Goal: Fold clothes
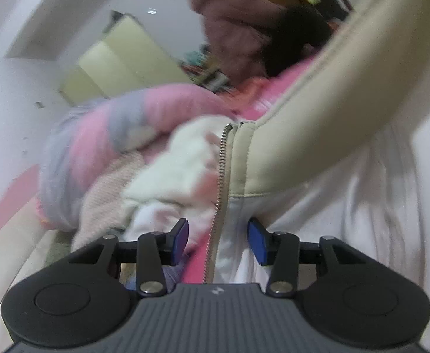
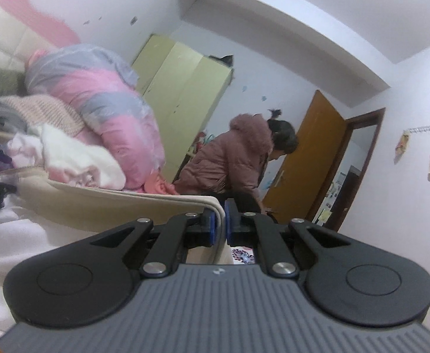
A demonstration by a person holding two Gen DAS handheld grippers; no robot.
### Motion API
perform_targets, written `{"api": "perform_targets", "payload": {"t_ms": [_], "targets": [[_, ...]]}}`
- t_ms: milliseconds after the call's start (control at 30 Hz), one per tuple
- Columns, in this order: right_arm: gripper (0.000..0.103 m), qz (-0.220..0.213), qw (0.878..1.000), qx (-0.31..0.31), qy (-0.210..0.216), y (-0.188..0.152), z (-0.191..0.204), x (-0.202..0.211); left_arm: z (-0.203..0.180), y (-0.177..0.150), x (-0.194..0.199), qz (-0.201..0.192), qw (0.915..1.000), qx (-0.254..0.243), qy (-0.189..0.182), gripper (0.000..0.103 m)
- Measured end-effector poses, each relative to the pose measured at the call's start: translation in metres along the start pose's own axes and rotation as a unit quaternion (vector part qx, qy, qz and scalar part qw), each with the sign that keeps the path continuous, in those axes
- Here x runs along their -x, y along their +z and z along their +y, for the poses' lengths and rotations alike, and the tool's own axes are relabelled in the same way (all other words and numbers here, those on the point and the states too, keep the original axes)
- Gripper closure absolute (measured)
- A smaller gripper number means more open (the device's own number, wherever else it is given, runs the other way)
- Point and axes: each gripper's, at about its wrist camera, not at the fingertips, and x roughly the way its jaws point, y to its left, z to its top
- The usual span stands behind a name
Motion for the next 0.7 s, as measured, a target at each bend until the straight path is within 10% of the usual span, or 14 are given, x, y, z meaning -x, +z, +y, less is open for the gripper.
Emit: {"api": "perform_targets", "payload": {"t_ms": [333, 700], "targets": [[0.098, -0.021, 0.998, -0.04, -0.048, -0.004, -0.041, -0.016, 0.024, 0.084, 0.014, -0.117, 0.9865, 0.056, 0.101, 0.054], [0.098, -0.052, 0.993, -0.039, -0.093, 0.009, -0.089, -0.095, 0.027, 0.142, -0.022, -0.15, 0.9764, 0.084, 0.13, 0.054]]}}
